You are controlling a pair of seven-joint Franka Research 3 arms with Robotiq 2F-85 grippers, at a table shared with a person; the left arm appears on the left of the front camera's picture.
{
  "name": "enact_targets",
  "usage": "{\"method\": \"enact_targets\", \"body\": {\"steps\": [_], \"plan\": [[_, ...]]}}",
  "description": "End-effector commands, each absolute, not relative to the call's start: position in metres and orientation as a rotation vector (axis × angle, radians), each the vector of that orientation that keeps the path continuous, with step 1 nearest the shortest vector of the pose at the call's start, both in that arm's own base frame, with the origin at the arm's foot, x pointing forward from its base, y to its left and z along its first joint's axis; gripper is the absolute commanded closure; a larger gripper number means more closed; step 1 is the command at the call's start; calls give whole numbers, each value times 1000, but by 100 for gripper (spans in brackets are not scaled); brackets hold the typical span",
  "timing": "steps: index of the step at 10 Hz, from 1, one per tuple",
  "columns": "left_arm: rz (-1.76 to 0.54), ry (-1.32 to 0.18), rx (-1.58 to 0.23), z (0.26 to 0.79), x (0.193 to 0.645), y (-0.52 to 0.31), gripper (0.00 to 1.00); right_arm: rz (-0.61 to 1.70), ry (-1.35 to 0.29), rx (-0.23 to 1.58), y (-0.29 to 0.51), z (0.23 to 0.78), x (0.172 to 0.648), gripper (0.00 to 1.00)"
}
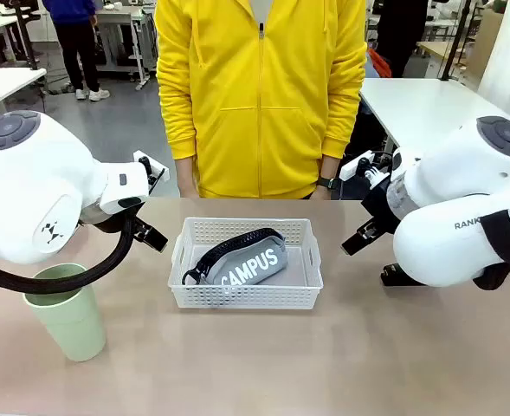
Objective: Efficiently arrange items inside the basket to fit them all.
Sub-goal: Pick up the Digital clock and place it inside the Organizing basket.
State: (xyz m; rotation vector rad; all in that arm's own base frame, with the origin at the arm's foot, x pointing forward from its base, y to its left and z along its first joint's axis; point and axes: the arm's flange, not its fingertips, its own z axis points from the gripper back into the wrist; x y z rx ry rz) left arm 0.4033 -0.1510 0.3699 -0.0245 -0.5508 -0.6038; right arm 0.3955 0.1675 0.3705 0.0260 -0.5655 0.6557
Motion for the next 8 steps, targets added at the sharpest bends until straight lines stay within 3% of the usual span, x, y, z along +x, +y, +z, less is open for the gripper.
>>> {"method": "enact_targets", "body": {"steps": [1, 8], "plan": [[-604, -551, -24, 370, 403, -151, 0, 656, -566, 26, 168, 371, 396, 0], [-604, -551, -24, 370, 403, -151, 0, 656, -566, 26, 168, 371, 396, 0]]}}
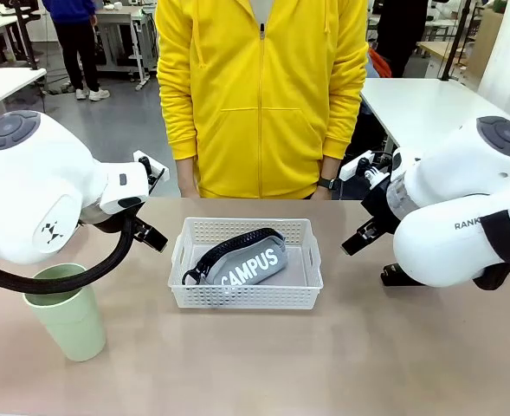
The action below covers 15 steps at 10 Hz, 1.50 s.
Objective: Efficiently arrange items inside the basket to fit them all.
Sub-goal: Pick up the Digital clock and place it inside the Organizing basket.
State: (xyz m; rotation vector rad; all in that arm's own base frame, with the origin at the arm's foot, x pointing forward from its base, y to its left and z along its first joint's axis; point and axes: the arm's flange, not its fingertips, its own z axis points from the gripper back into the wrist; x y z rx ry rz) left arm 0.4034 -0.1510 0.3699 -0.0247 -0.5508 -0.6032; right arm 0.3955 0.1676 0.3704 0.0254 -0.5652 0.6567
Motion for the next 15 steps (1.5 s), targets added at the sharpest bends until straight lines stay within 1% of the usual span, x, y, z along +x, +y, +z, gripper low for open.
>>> {"method": "enact_targets", "body": {"steps": [1, 6, 7, 9, 10, 11, 12, 13, 14, 15], "plan": [[-604, -551, -24, 370, 403, -151, 0, 656, -566, 26, 168, 371, 396, 0], [-603, -551, -25, 370, 403, -151, 0, 657, -565, 25, 168, 370, 395, 0], [-644, -564, -87, 376, 401, -154, 0, 657, -555, 81, 170, 371, 397, 0], [-618, -606, -167, 399, 392, -140, 0, 646, -559, 126, 164, 388, 394, 0], [-580, -582, -205, 416, 385, -126, 0, 636, -546, 171, 156, 406, 390, 0], [-594, -550, -281, 435, 375, -110, 0, 602, -488, 251, 144, 425, 386, 0], [-577, -529, -350, 455, 363, -97, 0, 517, -463, 385, 133, 447, 378, 0], [-565, -467, -453, 473, 349, -82, 0, 270, -384, 510, 123, 474, 369, 0], [-473, -479, -534, 484, 337, -70, 0, 302, -427, 682, 105, 489, 356, 0], [-439, -487, -642, 491, 329, -48, 0, 340, -372, 823, 77, 502, 344, 0]]}}
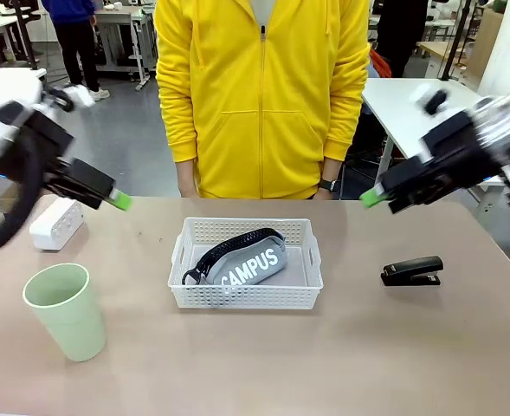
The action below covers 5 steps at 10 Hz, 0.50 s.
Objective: Efficiently arrange items inside the basket to fit them all.
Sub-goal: Pick up the Digital clock and place it inside the Organizing basket.
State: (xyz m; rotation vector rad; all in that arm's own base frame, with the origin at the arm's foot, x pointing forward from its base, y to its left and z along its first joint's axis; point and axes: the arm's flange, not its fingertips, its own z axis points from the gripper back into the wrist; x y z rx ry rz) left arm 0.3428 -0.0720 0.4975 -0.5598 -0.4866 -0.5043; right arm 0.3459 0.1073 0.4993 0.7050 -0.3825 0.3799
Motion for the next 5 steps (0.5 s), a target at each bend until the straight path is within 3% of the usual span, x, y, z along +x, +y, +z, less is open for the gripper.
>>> {"method": "enact_targets", "body": {"steps": [1, 3, 5], "plan": [[-366, -496, -750, 494, 324, -23, 0, 281, -398, 928, 47, 512, 335, 0], [-168, -548, -953, 492, 313, 42, 0, 165, -458, 1093, -26, 516, 317, 0], [24, -559, -984, 484, 311, 105, 0, 36, -505, 1152, -88, 508, 307, 0]]}}
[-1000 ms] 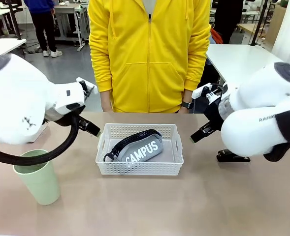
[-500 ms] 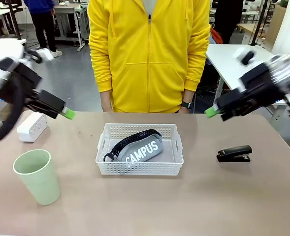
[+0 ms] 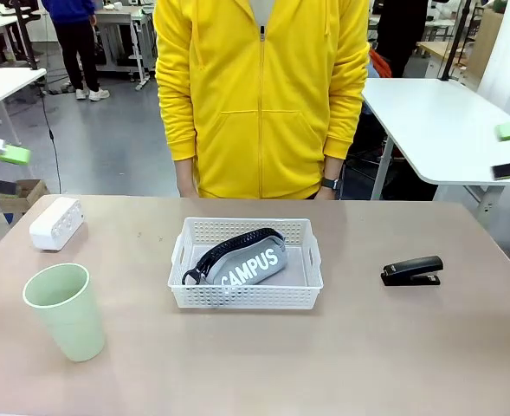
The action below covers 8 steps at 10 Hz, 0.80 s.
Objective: Efficiently arrange items inside the basket to fit them all.
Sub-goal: Pick up the Digital clock and place it inside the Organizing basket.
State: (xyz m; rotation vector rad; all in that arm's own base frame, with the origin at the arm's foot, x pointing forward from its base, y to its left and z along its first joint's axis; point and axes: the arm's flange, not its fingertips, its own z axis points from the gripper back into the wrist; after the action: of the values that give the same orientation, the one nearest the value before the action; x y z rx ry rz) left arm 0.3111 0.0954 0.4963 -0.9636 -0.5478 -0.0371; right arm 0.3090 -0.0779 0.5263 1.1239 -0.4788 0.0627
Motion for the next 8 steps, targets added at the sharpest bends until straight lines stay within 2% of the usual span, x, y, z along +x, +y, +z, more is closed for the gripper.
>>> {"method": "enact_targets", "body": {"steps": [1, 5, 7, 8], "plan": [[108, -589, -1058, 477, 305, 133, 0, -46, -519, 1165, -122, 499, 304, 0], [303, -729, -1179, 448, 273, 172, 0, -288, -430, 1264, -196, 445, 323, 0], [377, -732, -1141, 447, 275, 160, 0, -318, -486, 1207, -196, 442, 329, 0], [547, -709, -1028, 449, 278, 155, 0, -323, -410, 1245, -198, 433, 315, 0]]}}
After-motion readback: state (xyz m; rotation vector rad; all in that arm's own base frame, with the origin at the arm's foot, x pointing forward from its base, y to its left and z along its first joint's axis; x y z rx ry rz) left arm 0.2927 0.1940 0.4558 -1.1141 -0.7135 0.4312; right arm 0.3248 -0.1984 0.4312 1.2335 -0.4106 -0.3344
